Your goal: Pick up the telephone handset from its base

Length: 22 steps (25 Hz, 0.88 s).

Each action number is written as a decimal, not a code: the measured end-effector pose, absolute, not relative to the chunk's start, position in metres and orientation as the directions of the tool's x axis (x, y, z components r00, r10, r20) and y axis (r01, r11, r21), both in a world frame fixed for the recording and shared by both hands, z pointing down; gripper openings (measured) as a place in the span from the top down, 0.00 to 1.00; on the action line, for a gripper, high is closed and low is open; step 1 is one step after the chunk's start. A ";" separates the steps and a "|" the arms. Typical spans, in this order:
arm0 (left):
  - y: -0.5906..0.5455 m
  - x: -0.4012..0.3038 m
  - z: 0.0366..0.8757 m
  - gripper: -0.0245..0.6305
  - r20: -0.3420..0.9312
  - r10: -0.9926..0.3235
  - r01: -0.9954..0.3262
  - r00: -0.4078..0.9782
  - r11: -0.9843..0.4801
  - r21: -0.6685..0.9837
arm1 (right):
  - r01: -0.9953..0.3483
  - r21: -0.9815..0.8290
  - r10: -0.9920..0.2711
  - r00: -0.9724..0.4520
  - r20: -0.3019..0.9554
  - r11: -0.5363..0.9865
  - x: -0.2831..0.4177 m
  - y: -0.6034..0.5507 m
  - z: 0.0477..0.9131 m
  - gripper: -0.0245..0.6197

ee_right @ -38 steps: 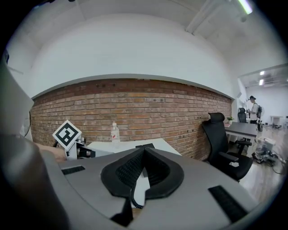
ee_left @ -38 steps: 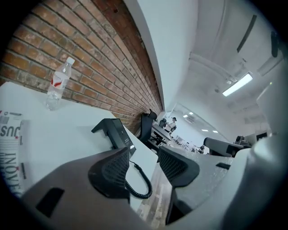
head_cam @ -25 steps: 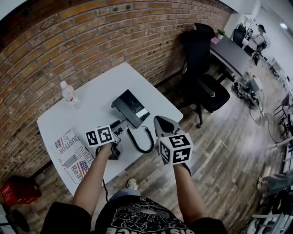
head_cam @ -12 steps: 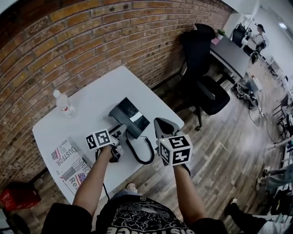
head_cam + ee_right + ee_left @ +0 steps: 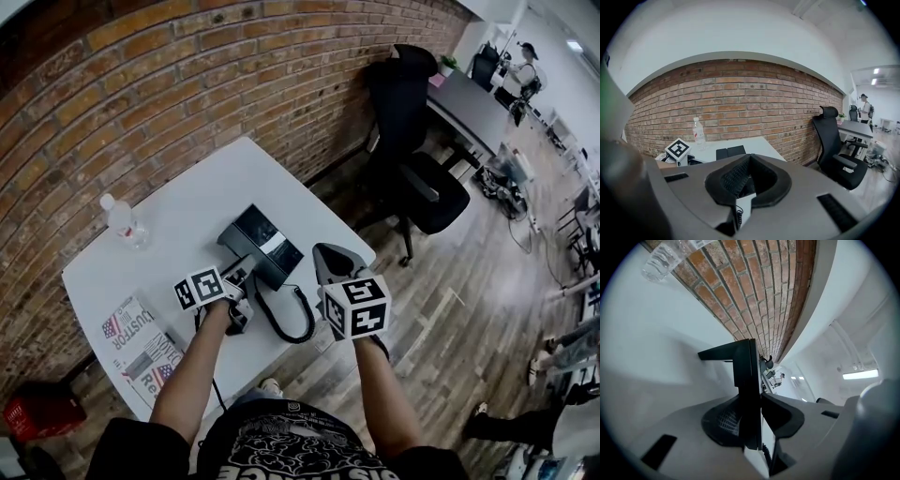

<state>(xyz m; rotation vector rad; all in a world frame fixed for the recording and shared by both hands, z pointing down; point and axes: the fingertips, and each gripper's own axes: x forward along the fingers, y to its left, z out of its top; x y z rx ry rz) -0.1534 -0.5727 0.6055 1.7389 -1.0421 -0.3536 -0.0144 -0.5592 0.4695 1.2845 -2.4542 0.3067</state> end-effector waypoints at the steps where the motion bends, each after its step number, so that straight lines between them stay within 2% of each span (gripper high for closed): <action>1: -0.572 -0.153 0.606 0.78 0.234 -0.780 -0.471 0.580 -0.087 0.878 | -0.826 -0.030 -0.749 -0.524 0.406 0.562 -0.013 -0.560 0.471 0.96; 8: -0.571 -0.153 0.604 0.82 0.245 -0.783 -0.459 0.572 -0.058 0.887 | -0.835 -0.046 -0.753 -0.516 0.409 0.548 -0.005 -0.558 0.475 0.96; 22: -0.570 -0.152 0.603 0.83 0.257 -0.792 -0.429 0.554 -0.007 0.903 | -0.865 -0.050 -0.780 -0.473 0.409 0.499 0.026 -0.542 0.472 0.96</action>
